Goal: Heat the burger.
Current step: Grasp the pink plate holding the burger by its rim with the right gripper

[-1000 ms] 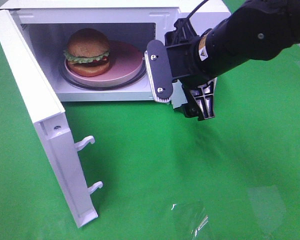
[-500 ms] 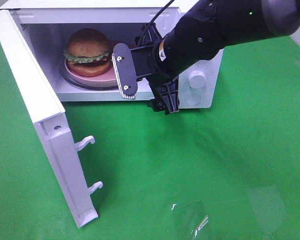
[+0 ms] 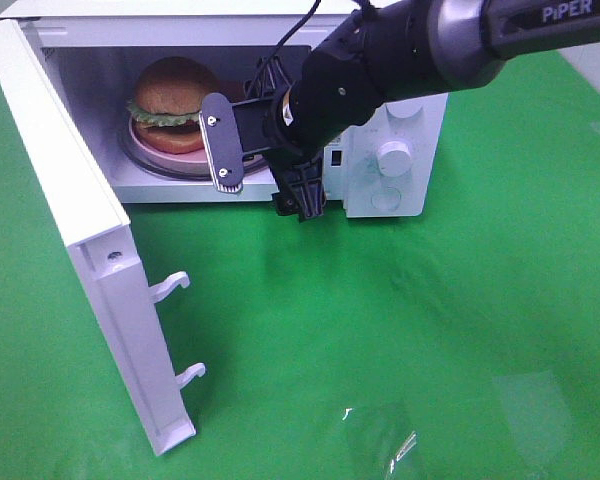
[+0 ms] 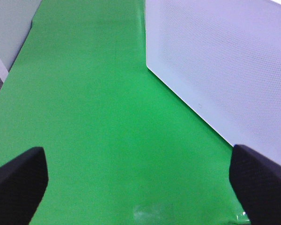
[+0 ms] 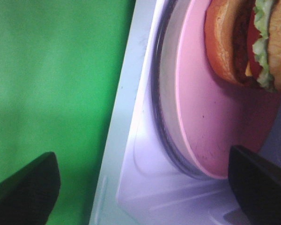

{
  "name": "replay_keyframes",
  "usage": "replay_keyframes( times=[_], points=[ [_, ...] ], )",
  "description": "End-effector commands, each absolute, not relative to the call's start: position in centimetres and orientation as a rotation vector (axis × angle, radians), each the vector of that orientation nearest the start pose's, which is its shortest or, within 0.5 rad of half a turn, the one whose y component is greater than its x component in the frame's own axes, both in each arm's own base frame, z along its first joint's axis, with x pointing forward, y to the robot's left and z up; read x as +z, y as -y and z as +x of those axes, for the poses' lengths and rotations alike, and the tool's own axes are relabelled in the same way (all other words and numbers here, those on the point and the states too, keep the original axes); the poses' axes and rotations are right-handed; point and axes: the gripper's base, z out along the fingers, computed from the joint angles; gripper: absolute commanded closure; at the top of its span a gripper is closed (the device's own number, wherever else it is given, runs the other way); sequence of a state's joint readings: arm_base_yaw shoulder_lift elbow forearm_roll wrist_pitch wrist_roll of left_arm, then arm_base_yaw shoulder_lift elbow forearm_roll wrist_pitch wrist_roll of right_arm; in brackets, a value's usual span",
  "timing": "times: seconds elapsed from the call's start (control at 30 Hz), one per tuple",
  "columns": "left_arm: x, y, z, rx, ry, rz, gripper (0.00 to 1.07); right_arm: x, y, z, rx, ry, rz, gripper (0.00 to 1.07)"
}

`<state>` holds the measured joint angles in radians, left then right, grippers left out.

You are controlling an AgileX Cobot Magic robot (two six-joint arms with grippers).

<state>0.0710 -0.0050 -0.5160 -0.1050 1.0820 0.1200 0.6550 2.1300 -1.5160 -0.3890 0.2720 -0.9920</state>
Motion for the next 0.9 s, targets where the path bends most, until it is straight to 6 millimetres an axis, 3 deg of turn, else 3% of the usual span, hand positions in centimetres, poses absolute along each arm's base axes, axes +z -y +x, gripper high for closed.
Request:
replay_keyframes(
  times=[0.03, 0.53, 0.9],
  points=[
    [28.1, 0.9, -0.9, -0.009, -2.021, 0.045, 0.09, 16.2, -29.0, 39.3, -0.465, -1.311, -2.0, 0.16],
    [28.1, 0.9, -0.9, -0.002, -2.021, 0.044, 0.09, 14.5, -31.0, 43.2, -0.464, -1.362, -1.931, 0.19],
    [28.1, 0.8, -0.9, 0.003, -2.021, 0.044, 0.09, 12.9, -31.7, 44.3, -0.435, -1.4, -1.911, 0.21]
  ],
)
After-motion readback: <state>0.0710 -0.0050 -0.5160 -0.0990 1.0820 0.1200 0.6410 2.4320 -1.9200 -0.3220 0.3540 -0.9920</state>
